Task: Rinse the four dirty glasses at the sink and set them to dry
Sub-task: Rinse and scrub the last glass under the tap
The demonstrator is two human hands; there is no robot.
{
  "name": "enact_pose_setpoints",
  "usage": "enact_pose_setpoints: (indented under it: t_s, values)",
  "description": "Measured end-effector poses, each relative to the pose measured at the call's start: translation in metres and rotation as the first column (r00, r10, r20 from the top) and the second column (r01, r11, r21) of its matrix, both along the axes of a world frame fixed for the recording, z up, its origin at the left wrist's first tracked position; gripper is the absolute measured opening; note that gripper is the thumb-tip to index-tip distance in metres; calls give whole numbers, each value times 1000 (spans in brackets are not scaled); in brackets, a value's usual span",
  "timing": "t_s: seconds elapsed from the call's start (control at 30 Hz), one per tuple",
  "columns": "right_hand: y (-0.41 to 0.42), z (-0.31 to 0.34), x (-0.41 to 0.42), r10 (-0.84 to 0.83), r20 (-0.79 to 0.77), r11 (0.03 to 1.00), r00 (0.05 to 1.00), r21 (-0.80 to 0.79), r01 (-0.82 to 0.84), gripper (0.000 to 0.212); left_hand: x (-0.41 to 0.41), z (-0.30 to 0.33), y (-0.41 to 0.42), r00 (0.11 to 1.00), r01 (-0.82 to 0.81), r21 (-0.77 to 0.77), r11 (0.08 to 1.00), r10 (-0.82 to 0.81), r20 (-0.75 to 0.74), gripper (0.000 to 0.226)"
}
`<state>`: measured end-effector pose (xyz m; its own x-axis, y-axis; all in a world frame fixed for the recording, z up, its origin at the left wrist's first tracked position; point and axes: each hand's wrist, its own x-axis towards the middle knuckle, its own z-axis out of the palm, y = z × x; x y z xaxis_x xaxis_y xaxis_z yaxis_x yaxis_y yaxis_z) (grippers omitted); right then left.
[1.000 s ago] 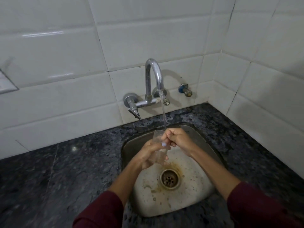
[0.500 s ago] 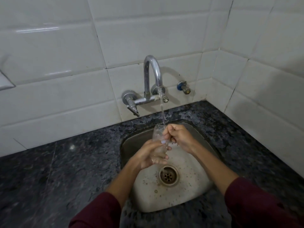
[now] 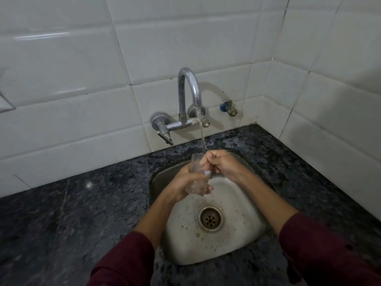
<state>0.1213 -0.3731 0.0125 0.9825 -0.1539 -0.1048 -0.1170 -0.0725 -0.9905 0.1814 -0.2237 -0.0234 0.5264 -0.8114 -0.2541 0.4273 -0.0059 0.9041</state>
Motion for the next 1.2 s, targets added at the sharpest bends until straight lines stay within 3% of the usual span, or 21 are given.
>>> enact_pose_setpoints:
  t_s: [0.03, 0.1, 0.17, 0.23, 0.3, 0.37, 0.43, 0.5, 0.53, 0.57, 0.6, 0.73, 0.8, 0.9, 0.97, 1.03, 1.2]
  values:
    - [0, -1, -1, 25, 6, 999, 1000, 37, -25, 33, 0, 1, 2, 991, 36, -77, 996, -45, -123, 59]
    - [2, -2, 1, 33, -7, 999, 999, -37, -34, 34, -4, 3, 2, 990, 13, -48, 999, -20, -143, 57]
    - [8, -2, 4, -13, -47, 967, 999, -253, 0, 34, -11, 3, -5, 990, -114, 161, 980, 99, 99, 61]
    - [14, -5, 9, -84, -78, 913, 993, -405, 45, 33, -17, -1, -13, 863, -355, 367, 860, 150, 482, 67]
    - [20, -10, 14, -140, -78, 873, 987, -480, 85, 33, -23, -9, -17, 686, -513, 375, 772, 105, 720, 76]
    - [20, -13, 16, -170, -82, 889, 982, -443, 117, 34, -23, -13, -17, 634, -527, 346, 776, 88, 768, 81]
    - [13, -14, 13, -160, -80, 950, 984, -282, 132, 35, -13, -11, -14, 766, -399, 359, 844, 91, 637, 79]
    - [5, -13, 7, -72, -45, 989, 996, -131, 66, 37, -4, -4, -9, 960, -158, 206, 966, 101, 262, 73]
    - [3, -12, 5, -27, -19, 998, 999, -63, 26, 38, -1, -2, -5, 998, -53, 76, 996, 49, 48, 66]
    - [1, -12, 4, -2, 6, 1000, 1000, -18, 2, 38, 1, -1, -3, 998, -2, -20, 1000, 0, -70, 58]
    - [1, -12, 4, 3, 16, 1000, 1000, -13, -2, 38, 0, 0, -1, 995, 17, -52, 998, -22, -96, 52]
    - [4, -13, 8, -92, -37, 975, 995, -204, 83, 37, -6, -4, -12, 991, -132, 94, 987, 130, 29, 53]
    - [6, -13, 12, -173, -86, 963, 981, -225, 151, 37, -10, -8, -18, 984, -179, 117, 977, 180, 2, 48]
    - [9, -14, 16, -264, -221, 947, 939, -244, 208, 29, -13, -7, -21, 956, -60, 179, 982, 108, -272, 26]
    - [9, -19, 16, -270, -294, 944, 917, -268, 192, 27, -12, -9, -19, 911, 100, 180, 979, -17, -413, 37]
    - [8, -27, 14, -260, -342, 948, 903, -267, 171, 25, -10, -15, -17, 895, 164, 178, 970, -70, -441, 44]
    - [11, -40, 10, -234, -384, 964, 893, -212, 161, 17, -14, -18, -13, 850, 138, 207, 969, -9, -527, 58]
